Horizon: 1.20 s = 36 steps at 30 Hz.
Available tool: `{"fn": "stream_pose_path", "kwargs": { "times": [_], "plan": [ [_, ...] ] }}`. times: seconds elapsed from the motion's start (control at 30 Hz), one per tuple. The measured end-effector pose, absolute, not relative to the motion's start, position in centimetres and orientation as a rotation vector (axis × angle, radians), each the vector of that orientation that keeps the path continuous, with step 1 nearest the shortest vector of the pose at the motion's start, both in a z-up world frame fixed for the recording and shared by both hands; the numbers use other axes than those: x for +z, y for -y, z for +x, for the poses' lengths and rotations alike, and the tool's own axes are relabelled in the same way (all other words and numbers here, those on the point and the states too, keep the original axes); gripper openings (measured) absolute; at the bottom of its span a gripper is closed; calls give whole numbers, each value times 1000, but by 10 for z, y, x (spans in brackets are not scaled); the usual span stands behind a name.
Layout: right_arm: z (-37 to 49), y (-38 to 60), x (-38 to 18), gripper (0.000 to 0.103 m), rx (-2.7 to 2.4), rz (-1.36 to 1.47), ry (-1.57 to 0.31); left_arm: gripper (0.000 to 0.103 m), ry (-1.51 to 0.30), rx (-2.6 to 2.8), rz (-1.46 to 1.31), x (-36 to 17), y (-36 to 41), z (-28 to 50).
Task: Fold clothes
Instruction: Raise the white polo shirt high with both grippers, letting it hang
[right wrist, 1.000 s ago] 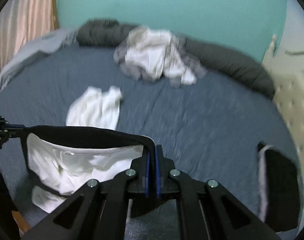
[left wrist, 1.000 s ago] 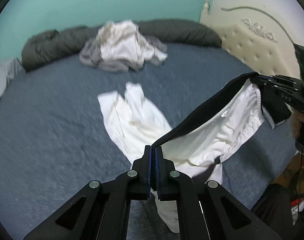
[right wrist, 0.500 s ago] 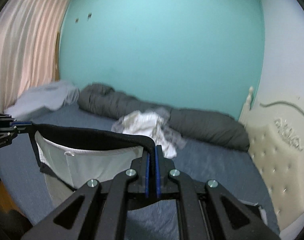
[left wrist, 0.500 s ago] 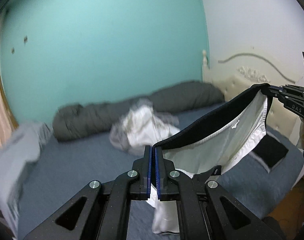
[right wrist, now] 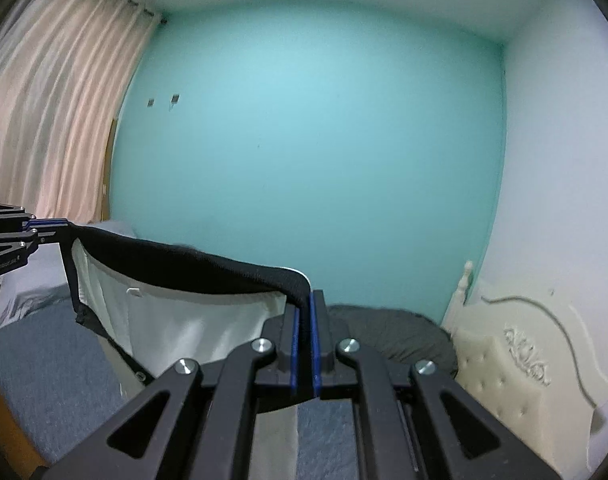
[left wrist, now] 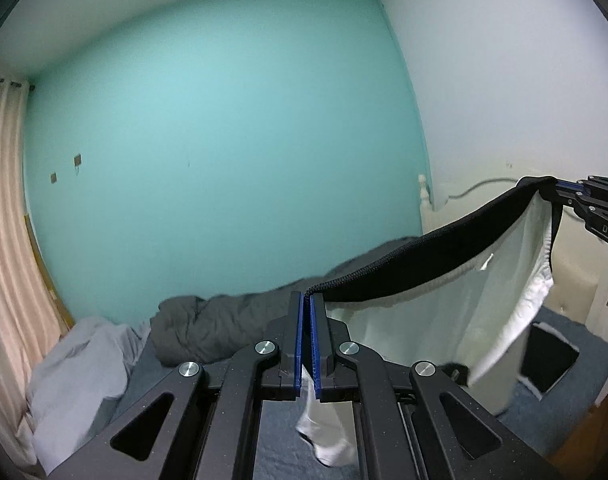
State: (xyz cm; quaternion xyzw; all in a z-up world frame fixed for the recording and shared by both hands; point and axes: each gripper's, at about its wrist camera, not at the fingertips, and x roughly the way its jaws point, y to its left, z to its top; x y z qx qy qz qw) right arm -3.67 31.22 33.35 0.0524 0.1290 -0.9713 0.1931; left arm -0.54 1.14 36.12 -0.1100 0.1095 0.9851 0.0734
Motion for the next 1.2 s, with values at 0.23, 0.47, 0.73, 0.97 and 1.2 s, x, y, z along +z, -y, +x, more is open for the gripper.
{"fn": "stream_pose_path", "kwargs": {
  "times": [0.23, 0.47, 0.73, 0.97, 1.2],
  "plan": [
    [-6, -323, 363, 4, -2709, 90, -370, 3, -353, 2920, -321, 357, -18, 14],
    [5, -338, 346, 4, -2715, 134, -396, 3, -424, 2878, -331, 334, -32, 31],
    [0, -348, 314, 4, -2704, 227, -362, 3, -439, 2874, -349, 324, -39, 33],
    [9, -337, 306, 4, -2705, 215, -370, 3, -408, 2893, -351, 332, -35, 31],
    [-2, -328, 303, 4, -2706, 231, -384, 3, -364, 2898, -402, 321, -27, 11]
  ]
}}
